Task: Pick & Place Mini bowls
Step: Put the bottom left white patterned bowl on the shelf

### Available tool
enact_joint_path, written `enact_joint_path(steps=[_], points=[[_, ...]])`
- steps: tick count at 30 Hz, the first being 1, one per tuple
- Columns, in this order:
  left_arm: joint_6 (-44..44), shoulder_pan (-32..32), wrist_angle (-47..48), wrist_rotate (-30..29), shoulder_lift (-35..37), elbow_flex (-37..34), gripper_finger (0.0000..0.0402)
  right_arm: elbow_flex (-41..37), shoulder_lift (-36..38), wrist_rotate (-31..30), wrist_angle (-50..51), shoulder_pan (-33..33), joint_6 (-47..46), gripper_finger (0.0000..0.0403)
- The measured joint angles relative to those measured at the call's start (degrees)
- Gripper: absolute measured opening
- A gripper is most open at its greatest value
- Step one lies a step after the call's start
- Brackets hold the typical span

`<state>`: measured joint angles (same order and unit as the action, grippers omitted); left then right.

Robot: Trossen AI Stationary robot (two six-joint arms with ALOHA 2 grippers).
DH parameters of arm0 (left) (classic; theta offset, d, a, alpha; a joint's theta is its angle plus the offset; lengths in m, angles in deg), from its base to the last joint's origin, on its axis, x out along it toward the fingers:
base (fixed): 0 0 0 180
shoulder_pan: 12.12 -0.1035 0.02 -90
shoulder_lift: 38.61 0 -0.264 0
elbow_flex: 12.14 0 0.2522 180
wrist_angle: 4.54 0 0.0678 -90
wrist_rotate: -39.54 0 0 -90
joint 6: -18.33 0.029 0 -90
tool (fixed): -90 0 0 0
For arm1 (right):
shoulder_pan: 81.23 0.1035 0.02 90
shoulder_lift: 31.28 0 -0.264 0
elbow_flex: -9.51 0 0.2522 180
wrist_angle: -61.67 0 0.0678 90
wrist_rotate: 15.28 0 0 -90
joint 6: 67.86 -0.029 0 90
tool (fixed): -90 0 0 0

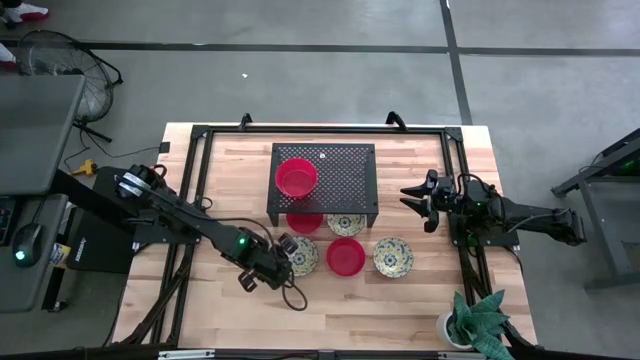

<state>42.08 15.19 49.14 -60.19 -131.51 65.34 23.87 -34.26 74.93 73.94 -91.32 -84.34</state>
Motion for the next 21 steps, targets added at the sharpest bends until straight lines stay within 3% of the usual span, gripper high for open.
enact_joint_path(steps=[21], points=[[13.1,-3.0,-2.6,1.4,0.0,-2.8,0.0132,0.0,0.0,0.0,0.0,0.0,0.0,0.0138]])
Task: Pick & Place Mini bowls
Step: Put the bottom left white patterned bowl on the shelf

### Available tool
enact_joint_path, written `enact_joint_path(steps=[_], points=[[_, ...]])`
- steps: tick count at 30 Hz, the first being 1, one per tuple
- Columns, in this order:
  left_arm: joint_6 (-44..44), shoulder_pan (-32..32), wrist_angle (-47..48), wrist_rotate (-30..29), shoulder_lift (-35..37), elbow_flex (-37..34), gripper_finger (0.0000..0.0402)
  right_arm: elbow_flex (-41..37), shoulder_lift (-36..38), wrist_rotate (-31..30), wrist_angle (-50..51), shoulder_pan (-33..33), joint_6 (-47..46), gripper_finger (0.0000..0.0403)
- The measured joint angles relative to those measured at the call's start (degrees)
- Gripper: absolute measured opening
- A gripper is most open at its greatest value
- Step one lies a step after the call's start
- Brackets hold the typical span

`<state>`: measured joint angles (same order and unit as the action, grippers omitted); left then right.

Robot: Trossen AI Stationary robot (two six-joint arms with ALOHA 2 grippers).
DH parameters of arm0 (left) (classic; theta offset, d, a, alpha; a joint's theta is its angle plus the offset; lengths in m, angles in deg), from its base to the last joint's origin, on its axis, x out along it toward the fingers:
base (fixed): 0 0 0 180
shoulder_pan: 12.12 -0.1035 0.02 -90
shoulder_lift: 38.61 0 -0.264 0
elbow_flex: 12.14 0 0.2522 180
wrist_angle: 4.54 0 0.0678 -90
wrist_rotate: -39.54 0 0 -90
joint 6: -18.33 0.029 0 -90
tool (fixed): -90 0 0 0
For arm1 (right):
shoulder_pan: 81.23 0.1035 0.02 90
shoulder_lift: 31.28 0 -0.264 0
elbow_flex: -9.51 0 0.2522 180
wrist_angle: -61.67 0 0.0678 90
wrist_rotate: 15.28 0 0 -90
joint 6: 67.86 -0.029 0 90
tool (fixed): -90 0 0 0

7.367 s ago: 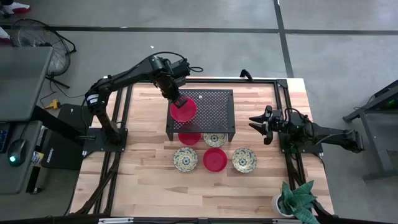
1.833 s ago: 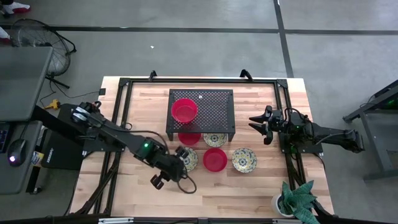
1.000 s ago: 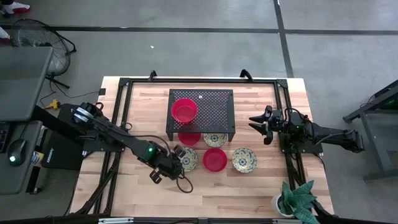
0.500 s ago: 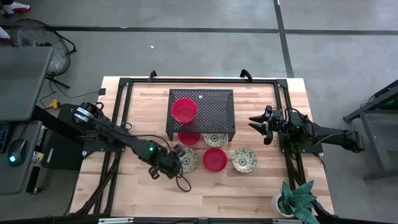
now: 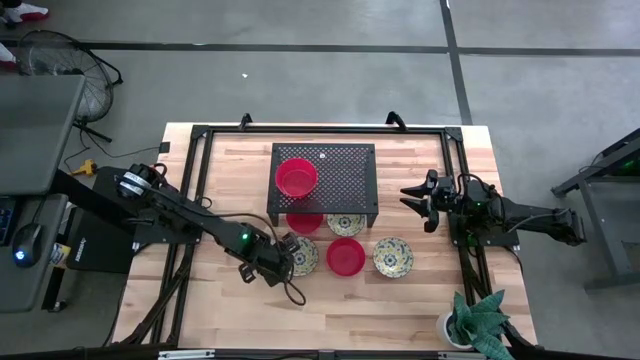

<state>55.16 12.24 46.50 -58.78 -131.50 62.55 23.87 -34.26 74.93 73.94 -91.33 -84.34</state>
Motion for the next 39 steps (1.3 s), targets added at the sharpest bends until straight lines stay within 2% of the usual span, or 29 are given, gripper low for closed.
enact_joint_path(steps=[7,11,15,22,39], points=[[5.1,0.0,0.2,0.3,0.0,0.0,0.0131,0.0,0.0,0.0,0.0,0.0,0.0,0.0138],[6.5,-0.7,0.3,0.7,-2.5,0.0,0.0131,0.0,0.0,0.0,0.0,0.0,0.0,0.0138],[6.9,-0.8,0.2,1.6,-3.0,0.0,0.0131,0.0,0.0,0.0,0.0,0.0,0.0,0.0138],[7.5,-1.0,-0.7,-0.9,-3.0,0.0,0.0131,0.0,0.0,0.0,0.0,0.0,0.0,0.0138],[7.4,-1.2,0.1,-0.2,-3.0,0.0,0.0131,0.0,0.0,0.0,0.0,0.0,0.0,0.0138]])
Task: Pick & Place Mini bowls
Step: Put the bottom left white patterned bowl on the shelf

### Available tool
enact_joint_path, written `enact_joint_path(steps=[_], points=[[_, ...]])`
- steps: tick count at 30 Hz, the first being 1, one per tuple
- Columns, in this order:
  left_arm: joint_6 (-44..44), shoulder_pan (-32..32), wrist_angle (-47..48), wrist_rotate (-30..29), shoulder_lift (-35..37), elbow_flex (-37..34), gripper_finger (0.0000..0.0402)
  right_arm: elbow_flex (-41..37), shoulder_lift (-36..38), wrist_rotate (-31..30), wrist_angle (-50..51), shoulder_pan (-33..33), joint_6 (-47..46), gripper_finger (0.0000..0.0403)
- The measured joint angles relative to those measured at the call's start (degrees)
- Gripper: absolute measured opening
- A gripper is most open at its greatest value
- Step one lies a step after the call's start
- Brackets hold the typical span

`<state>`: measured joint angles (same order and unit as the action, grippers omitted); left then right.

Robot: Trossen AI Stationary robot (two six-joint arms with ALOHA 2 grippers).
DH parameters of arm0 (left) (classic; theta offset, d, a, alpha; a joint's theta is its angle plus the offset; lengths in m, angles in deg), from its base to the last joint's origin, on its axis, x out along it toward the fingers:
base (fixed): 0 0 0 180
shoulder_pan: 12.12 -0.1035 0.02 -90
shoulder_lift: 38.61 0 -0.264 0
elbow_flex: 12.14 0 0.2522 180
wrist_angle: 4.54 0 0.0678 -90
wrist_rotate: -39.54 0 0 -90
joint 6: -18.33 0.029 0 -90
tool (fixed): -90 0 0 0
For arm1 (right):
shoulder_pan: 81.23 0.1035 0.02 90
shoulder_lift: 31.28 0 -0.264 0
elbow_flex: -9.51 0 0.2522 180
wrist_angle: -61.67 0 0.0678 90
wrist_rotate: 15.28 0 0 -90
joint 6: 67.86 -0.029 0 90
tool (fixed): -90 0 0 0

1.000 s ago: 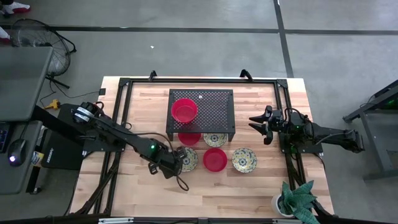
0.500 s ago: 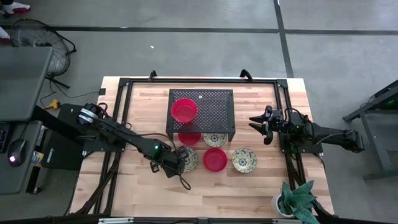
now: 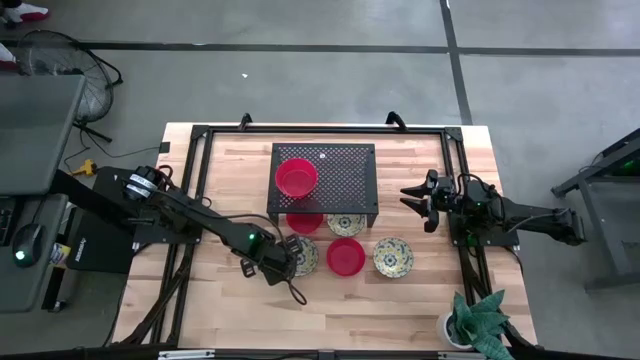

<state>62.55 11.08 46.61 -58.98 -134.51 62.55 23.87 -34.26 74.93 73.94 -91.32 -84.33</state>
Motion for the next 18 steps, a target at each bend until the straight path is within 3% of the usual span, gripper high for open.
enact_joint_path(steps=[5,15,18], points=[[-0.5,0.0,0.0,0.0,0.0,0.0,0.0121,0.0,0.0,0.0,0.0,0.0,0.0,0.0138],[-1.0,0.1,-0.5,-0.9,0.1,0.2,0.0013,0.0,0.0,0.0,0.0,0.0,0.0,0.0138],[-2.3,0.1,-0.3,-2.5,0.1,0.2,0.001,0.0,0.0,0.0,0.0,0.0,0.0,0.0138]])
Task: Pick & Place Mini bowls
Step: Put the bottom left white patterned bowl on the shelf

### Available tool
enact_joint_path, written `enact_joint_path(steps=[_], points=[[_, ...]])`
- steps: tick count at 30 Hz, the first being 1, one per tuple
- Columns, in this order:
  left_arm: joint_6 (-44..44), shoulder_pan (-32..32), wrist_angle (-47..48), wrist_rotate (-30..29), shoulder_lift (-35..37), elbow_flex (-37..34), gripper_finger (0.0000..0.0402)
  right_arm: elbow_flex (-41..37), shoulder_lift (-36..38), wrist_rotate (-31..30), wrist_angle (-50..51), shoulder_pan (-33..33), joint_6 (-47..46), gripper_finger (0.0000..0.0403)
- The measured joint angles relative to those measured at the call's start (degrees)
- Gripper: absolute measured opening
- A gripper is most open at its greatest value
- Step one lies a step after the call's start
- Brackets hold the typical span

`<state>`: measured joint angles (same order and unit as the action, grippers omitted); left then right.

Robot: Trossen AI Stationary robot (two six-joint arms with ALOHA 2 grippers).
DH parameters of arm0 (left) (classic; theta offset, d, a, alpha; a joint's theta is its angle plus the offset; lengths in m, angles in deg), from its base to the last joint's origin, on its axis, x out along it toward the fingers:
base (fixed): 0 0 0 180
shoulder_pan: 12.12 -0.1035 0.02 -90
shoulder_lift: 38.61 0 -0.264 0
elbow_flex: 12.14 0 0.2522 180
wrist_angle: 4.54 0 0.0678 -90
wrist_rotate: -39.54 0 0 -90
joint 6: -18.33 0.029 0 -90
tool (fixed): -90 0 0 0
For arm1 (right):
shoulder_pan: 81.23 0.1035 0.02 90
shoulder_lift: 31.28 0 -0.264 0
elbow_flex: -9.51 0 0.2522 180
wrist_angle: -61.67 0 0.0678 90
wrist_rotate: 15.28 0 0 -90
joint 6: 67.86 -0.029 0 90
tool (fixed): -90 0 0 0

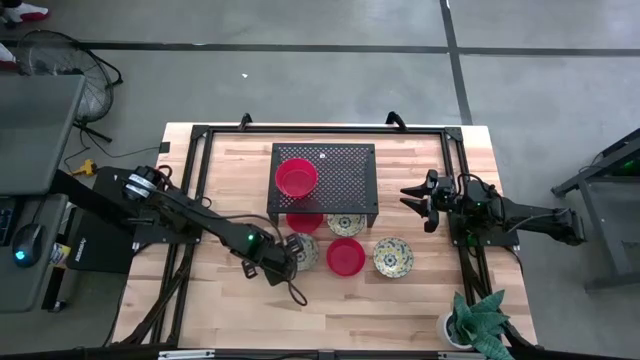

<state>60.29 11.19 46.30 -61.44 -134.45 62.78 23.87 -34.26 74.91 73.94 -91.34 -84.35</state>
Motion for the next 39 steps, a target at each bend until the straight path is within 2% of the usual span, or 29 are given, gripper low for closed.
enact_joint_path(steps=[14,23,32,39], points=[[-2.1,0.4,1.2,0.8,-0.1,1.1,0.0003,0.0,0.0,0.0,0.0,0.0,0.0,0.0138],[-5.3,3.6,0.9,1.7,-0.2,3.2,0.0003,0.0,0.0,0.0,0.0,0.0,0.0,0.0138],[-8.2,8.0,1.3,-0.1,-0.2,7.5,0.0003,0.0,0.0,0.0,0.0,0.0,0.0,0.0138],[-13.2,9.6,6.7,-3.0,-0.2,12.9,0.0002,0.0,0.0,0.0,0.0,0.0,0.0,0.0138]])
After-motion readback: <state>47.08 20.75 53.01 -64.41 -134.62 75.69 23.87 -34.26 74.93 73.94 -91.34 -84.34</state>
